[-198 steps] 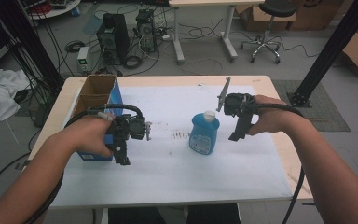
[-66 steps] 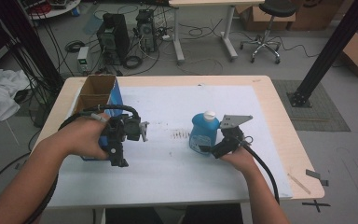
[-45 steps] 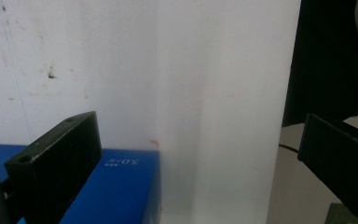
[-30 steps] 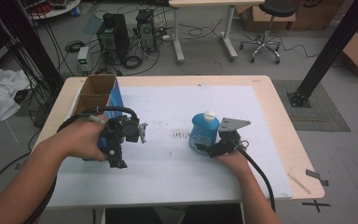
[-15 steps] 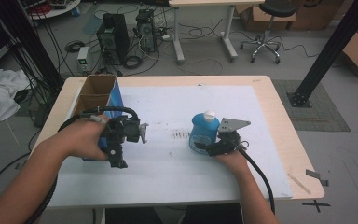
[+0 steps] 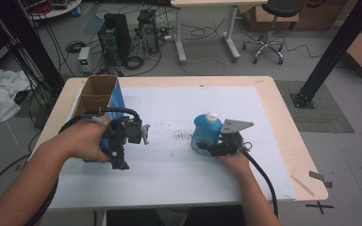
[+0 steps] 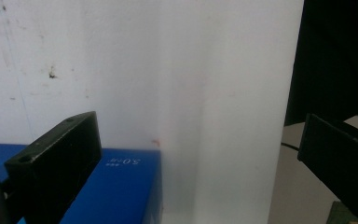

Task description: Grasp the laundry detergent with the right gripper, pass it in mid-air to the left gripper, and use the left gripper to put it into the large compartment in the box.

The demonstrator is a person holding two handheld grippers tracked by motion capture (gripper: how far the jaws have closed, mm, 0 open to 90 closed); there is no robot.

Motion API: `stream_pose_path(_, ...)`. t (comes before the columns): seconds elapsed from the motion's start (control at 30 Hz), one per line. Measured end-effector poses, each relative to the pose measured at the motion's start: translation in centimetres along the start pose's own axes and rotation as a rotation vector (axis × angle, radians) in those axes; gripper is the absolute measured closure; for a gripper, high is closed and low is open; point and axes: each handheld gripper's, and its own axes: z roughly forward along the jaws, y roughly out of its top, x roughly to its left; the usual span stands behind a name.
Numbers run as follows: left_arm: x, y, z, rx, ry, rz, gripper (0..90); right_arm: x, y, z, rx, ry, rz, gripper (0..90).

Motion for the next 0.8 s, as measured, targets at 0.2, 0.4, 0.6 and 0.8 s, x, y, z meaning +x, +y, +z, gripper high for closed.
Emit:
stream_pose_path(0.2,0.05,-0.05,-0.01,0.0,0.002,-0.001,0.1,-0.01,0.03,-0.09,-0.003,-0.002,-0.003,34.6)
stream_pose_path(0.4,0.07,-0.03,0.11,-0.001,-0.001,0.001,0.1,-0.01,0.04,-0.18,-0.006,-0.005,-0.003,37.8)
stream_pose_path(0.6,0.11,0.04,0.13,0.0,-0.001,0.001,0.1,-0.03,-0.13,-0.25,-0.017,-0.02,-0.006,42.1)
stream_pose_path(0.8,0.17,0.13,0.18,-0.002,0.0,0.003,0.1,0.02,-0.09,-0.33,-0.016,-0.021,-0.012,44.1)
